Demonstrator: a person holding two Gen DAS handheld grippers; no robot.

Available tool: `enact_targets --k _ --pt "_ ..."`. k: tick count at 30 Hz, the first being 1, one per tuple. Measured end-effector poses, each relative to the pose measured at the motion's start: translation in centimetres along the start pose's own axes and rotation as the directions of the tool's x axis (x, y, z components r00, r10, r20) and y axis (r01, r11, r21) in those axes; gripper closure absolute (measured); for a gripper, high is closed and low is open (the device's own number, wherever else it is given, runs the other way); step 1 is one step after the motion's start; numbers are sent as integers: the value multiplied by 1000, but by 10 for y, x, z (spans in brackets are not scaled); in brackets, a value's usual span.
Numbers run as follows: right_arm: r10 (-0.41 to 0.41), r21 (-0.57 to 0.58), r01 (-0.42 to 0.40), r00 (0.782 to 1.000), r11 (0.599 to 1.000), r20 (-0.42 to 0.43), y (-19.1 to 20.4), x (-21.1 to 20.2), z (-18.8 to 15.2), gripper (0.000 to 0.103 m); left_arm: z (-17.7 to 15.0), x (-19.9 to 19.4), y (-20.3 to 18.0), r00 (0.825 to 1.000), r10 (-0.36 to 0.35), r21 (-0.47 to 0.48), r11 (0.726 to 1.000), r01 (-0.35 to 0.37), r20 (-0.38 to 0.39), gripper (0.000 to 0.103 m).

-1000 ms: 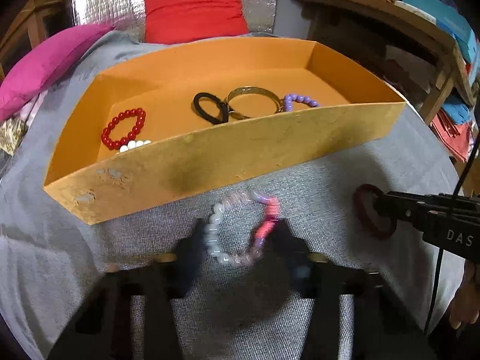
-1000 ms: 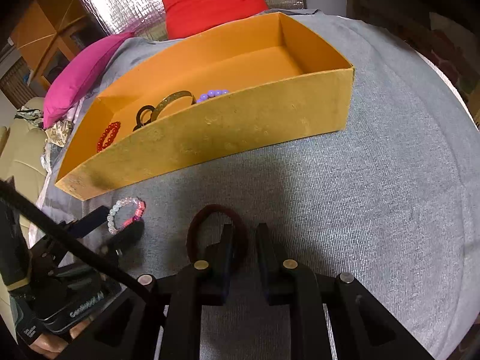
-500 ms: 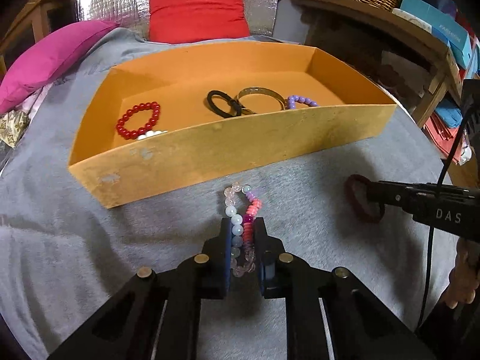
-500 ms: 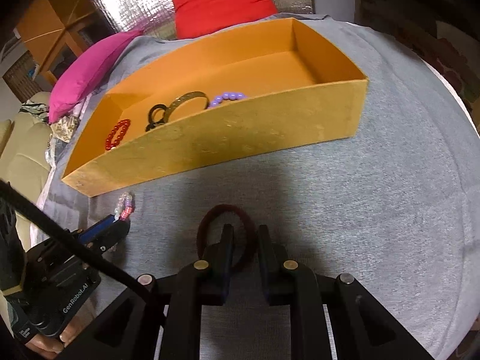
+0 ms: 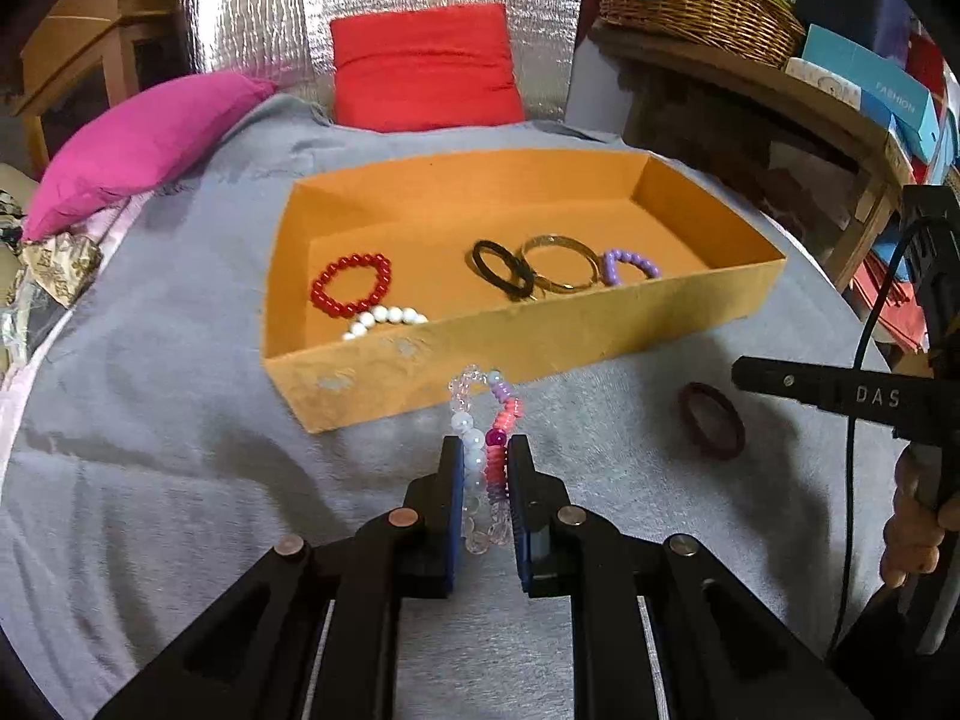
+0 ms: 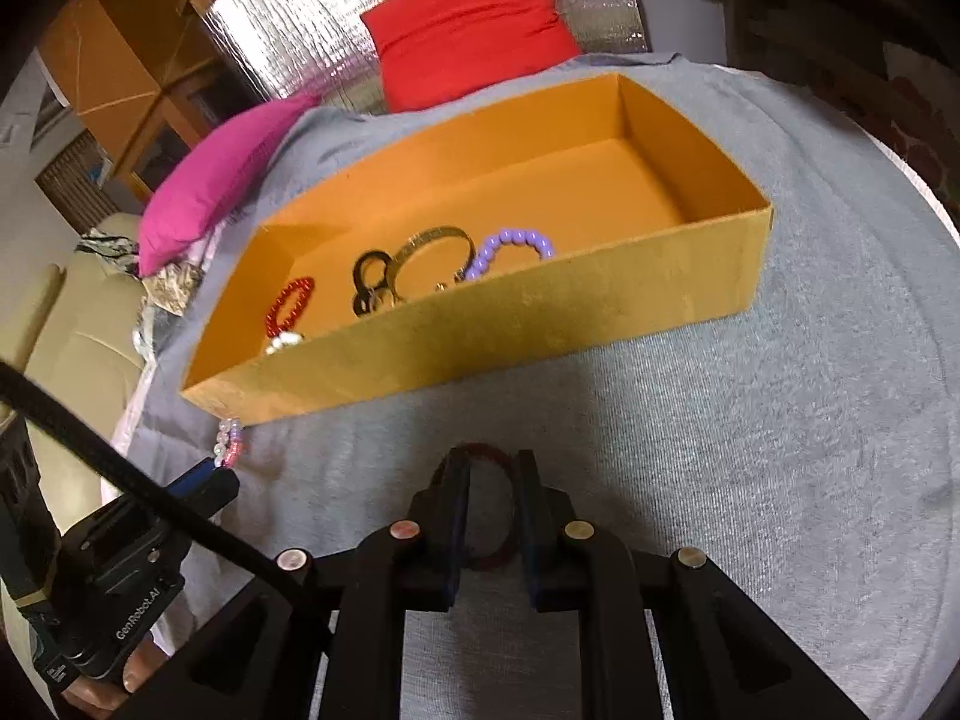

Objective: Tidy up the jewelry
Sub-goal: 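Carry pink-white bead bracelet and dark red bangle over the orange box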

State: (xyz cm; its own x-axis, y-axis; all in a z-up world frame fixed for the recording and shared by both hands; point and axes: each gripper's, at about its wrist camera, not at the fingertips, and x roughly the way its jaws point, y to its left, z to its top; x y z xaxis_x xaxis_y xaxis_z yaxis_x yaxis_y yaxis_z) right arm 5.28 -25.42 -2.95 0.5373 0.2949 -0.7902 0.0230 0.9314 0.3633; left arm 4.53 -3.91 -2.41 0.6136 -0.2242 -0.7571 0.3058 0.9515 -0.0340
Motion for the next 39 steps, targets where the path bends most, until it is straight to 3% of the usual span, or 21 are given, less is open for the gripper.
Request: enact_targets --k 4,8,10,12,13,21,26,28,30,33,39 --pt "17 26 -17 1000 1000 6 -7 -2 5 87 -2 1 0 1000 22 18 1000 -22 -10 88" --pt "-53 6 53 999 999 -14 -8 -1 4 85 -3 3 0 999 38 26 999 -38 -19 88" --pt "-27 22 28 999 999 -42 -8 3 4 75 -4 2 -1 999 45 29 999 -44 -16 88" --pt "-20 21 21 999 1000 -40 -7 3 3 57 -4 3 -2 999 42 28 999 -41 -22 88" --pt "-30 15 30 999 999 -35 -6 4 2 56 -5 4 -3 999 41 29 999 -40 -25 88" --pt "-81 -79 73 991 994 -103 10 23 -9 55 -6 4 -1 998 51 29 998 -50 -31 88" --pt "-126 -160 113 989 981 -73 20 24 -17 53 -6 6 -2 998 62 33 998 -61 -34 88" --pt "-139 -184 125 988 975 -63 23 24 -19 55 -6 6 -3 997 62 32 998 -61 -35 88" --pt "-159 -217 146 986 965 -46 26 23 -22 73 -5 7 -5 997 68 34 997 -67 -31 88" --pt "-185 -242 173 982 955 -30 26 22 -23 88 -5 7 -5 997 72 36 997 -71 -30 88" --pt "-145 -215 138 989 967 -20 22 15 -19 95 -5 7 -5 997 77 36 997 -76 -29 88"
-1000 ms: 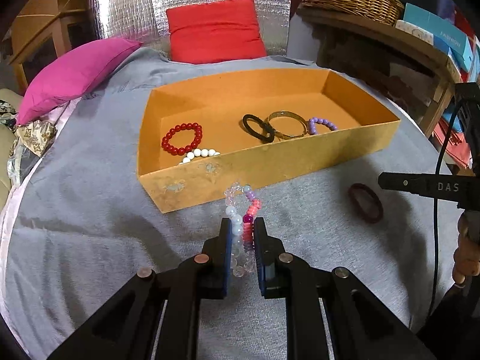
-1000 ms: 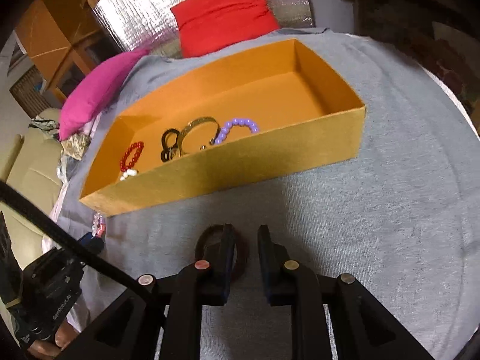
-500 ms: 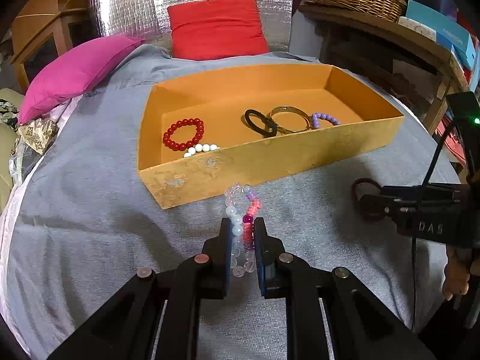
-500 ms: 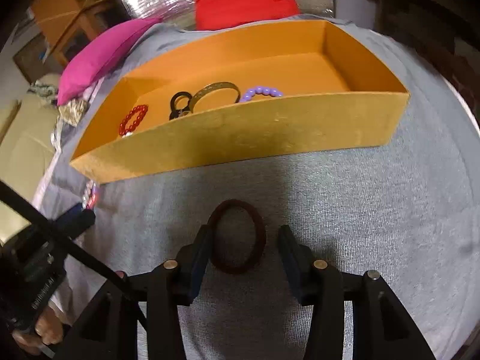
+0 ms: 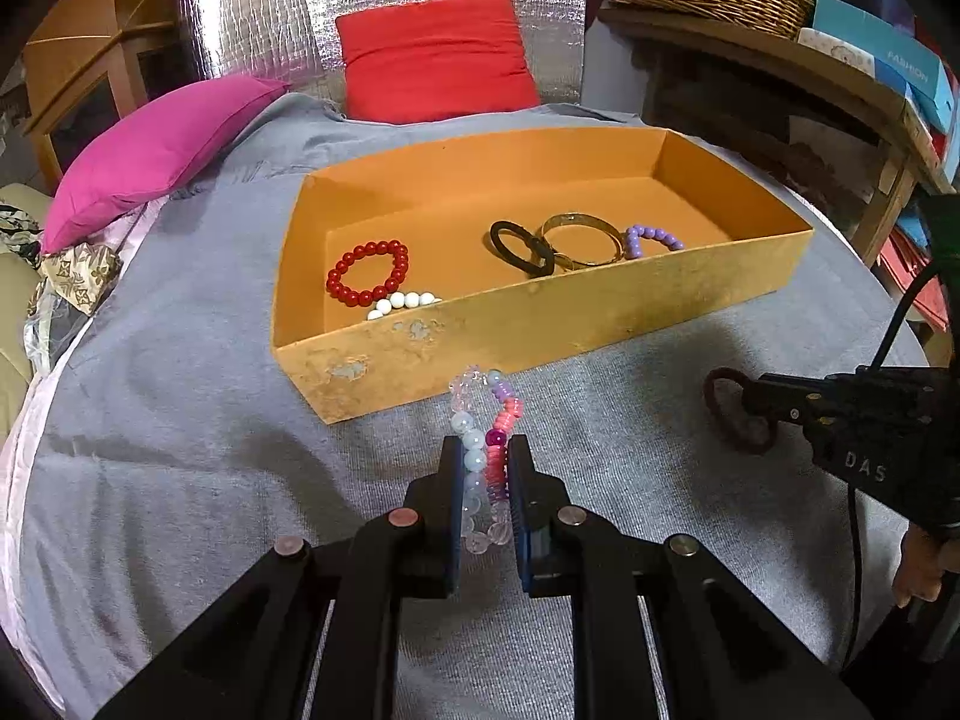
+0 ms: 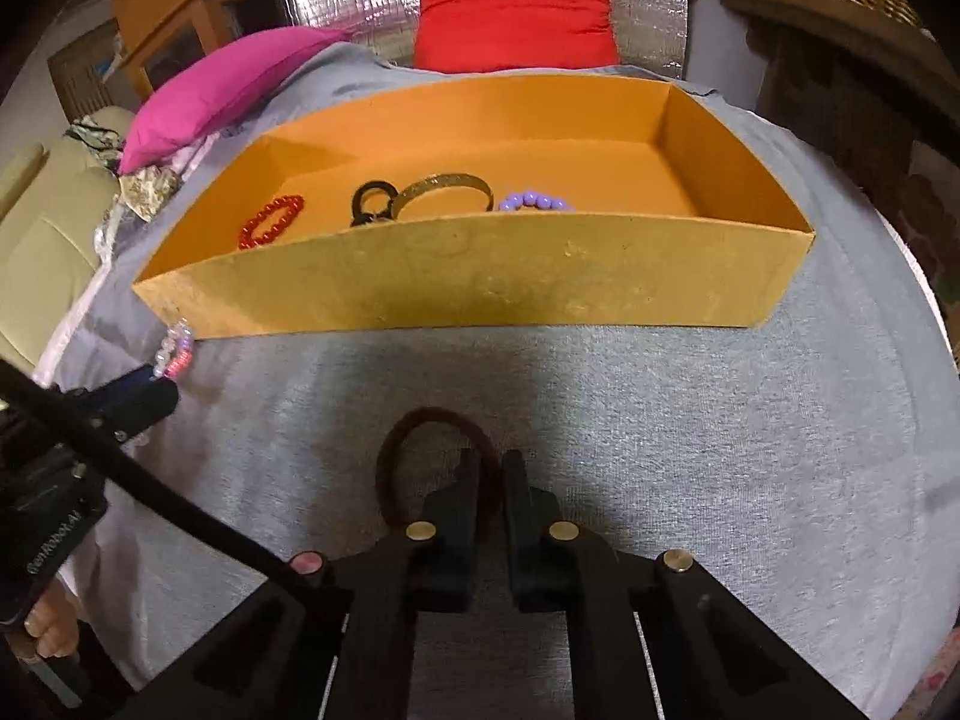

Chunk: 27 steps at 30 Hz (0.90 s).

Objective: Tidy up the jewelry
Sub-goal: 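Carry pink-white bead bracelet and dark red bangle over the orange box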

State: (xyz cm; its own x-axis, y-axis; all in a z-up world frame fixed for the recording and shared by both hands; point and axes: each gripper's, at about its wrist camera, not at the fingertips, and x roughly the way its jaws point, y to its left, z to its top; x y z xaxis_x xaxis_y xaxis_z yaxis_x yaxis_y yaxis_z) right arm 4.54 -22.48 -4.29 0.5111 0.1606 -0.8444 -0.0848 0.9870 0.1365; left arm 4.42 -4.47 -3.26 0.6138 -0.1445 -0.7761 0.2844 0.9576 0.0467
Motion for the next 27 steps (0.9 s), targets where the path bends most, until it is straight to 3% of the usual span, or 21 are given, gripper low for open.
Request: enact_targets --k 15,21,27 --pt "147 119 -156 986 981 82 -16 -23 6 95 1 -1 1 1000 8 -5 1000 -8 3 88" --pt "166 136 -190 972 972 168 -23 -41 11 95 6 -6 0 1000 11 -5 1000 -11 24 88" --pt "160 154 -208 947 966 279 -30 -63 20 95 26 -19 -2 994 27 -1 1000 -27 103 88"
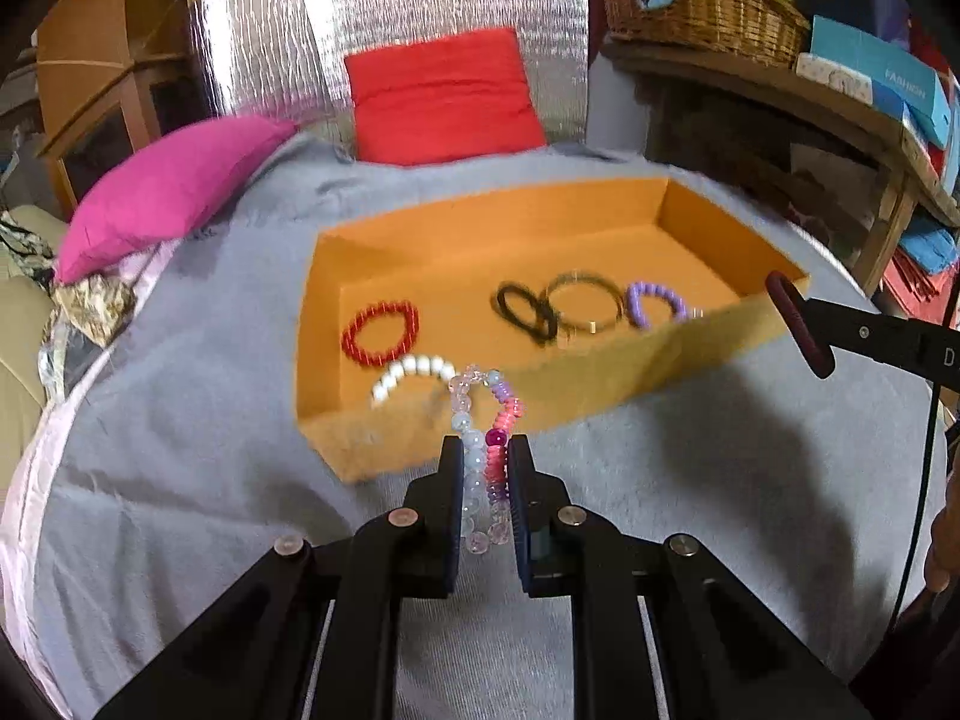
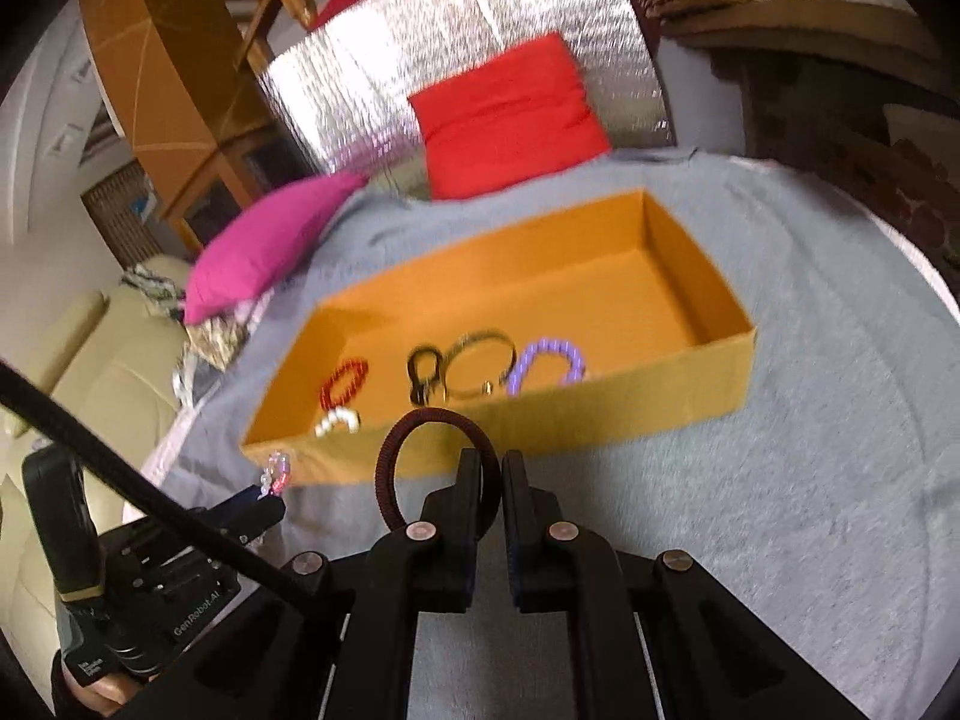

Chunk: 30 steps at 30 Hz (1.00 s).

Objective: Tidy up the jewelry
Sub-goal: 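Carry pink-white bead bracelet and dark red bangle over the orange box, then lower both items into the box and open both tools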

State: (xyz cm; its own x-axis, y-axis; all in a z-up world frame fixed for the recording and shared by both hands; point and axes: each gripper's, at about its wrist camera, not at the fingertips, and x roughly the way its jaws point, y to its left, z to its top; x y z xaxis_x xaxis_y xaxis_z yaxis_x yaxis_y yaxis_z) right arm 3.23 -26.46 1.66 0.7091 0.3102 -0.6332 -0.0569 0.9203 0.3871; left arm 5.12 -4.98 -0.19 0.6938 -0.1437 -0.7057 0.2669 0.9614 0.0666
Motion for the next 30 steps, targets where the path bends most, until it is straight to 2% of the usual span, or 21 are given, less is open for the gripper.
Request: enact_targets --k 6,12,16,18,23,30 --pt "-27 49 23 995 999 93 -8 -10 28 95 38 3 11 997 7 -53 999 -3 78 88" --pt "-85 94 73 988 993 130 -17 2 54 95 65 31 27 997 -31 -110 993 39 71 88" --pt "-130 112 116 984 987 123 -25 21 67 95 67 54 31 998 -60 -129 990 63 29 88" --pt "-167 111 154 979 982 119 -30 33 74 95 66 65 32 999 -41 -135 990 42 6 88" --pt "-196 145 182 976 972 89 -45 61 89 95 61 82 28 999 -14 -113 994 9 -40 88" --pt "-235 149 232 972 961 4 -55 98 99 95 57 99 18 996 26 -58 998 -31 -83 88"
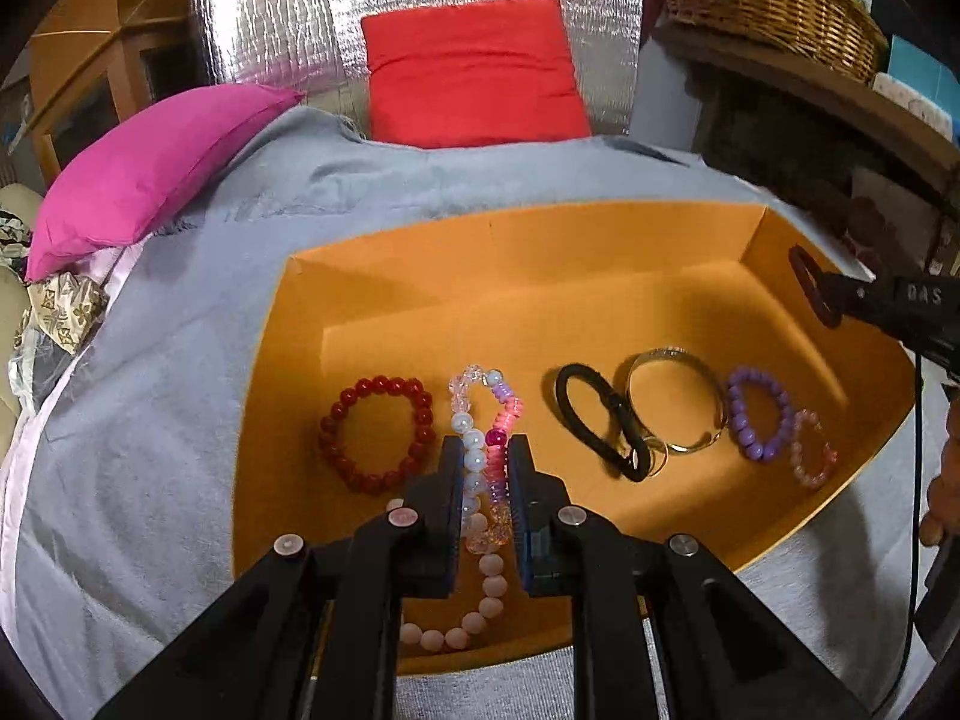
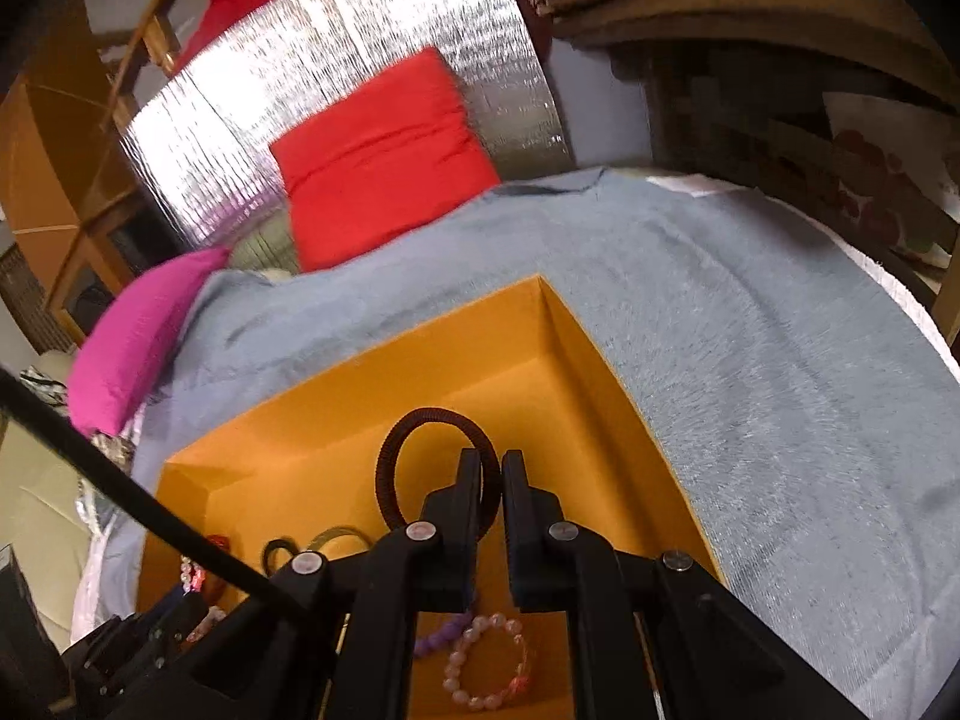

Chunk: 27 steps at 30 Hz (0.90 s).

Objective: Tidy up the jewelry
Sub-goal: 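Lower both items into the box and open both tools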

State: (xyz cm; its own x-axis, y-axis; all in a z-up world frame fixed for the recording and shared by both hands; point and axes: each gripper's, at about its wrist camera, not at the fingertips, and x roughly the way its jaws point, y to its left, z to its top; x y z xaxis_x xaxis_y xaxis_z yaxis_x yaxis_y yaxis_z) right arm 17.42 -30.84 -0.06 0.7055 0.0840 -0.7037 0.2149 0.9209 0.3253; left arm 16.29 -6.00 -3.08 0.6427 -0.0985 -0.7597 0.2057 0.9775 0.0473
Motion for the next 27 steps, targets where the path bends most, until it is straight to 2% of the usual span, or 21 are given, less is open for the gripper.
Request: enact_targets --k 8,23,24,27 --pt "-40 -8 40 998 999 -49 3 22 1 95 0 7 0 998 55 27 998 -55 -8 88" --pt "-41 42 45 995 998 -93 -2 31 2 94 1 7 -1 996 90 42 995 -89 -8 87" --pt "-40 42 44 995 998 -94 -2 31 2 94 2 6 -2 996 93 45 995 -93 -5 87" --pt "-41 47 46 994 998 -98 -3 31 2 94 2 3 -4 994 110 51 993 -110 6 73"
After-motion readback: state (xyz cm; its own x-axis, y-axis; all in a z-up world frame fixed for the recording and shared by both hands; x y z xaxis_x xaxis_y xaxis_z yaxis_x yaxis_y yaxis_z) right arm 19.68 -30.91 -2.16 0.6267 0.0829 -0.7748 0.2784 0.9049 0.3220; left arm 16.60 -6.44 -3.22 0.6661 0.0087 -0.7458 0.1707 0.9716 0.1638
